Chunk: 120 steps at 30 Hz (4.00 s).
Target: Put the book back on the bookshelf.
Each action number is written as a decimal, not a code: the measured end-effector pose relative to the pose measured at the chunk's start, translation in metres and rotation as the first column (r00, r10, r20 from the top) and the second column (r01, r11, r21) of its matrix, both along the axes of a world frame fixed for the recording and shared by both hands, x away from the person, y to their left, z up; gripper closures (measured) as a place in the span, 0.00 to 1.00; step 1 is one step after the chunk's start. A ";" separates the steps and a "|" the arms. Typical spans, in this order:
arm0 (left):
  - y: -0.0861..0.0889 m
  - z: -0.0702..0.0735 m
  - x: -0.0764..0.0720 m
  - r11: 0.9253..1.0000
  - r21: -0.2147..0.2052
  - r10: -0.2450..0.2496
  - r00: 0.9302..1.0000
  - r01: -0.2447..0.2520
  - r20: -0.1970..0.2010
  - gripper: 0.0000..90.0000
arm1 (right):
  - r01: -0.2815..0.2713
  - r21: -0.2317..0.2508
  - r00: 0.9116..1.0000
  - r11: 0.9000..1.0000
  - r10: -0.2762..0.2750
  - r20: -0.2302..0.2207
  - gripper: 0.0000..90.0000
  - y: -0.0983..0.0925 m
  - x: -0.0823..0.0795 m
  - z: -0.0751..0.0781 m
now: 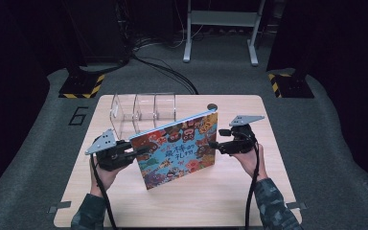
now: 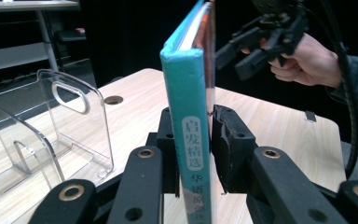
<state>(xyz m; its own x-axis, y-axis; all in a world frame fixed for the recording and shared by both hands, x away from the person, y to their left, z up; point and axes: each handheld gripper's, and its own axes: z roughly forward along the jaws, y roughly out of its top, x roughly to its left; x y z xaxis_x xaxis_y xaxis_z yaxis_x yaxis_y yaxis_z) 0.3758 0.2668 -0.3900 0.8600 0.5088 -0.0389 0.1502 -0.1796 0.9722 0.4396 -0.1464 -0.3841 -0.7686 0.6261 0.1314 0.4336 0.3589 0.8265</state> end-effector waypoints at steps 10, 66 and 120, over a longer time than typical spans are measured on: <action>-0.001 0.001 -0.003 0.999 0.031 -0.015 1.000 0.014 0.014 0.82 | -0.004 0.014 1.000 1.000 0.004 -0.029 0.20 0.017 0.017 0.001; -0.030 0.038 0.011 0.992 0.123 -0.013 0.997 0.023 -0.074 0.79 | 0.058 0.010 0.997 0.998 -0.058 0.058 0.35 0.029 0.017 0.017; -0.068 0.087 0.028 0.936 0.346 -0.009 0.989 0.060 -0.148 0.90 | 0.561 -0.183 0.817 0.807 -0.575 -0.031 0.11 -0.097 -0.007 -0.142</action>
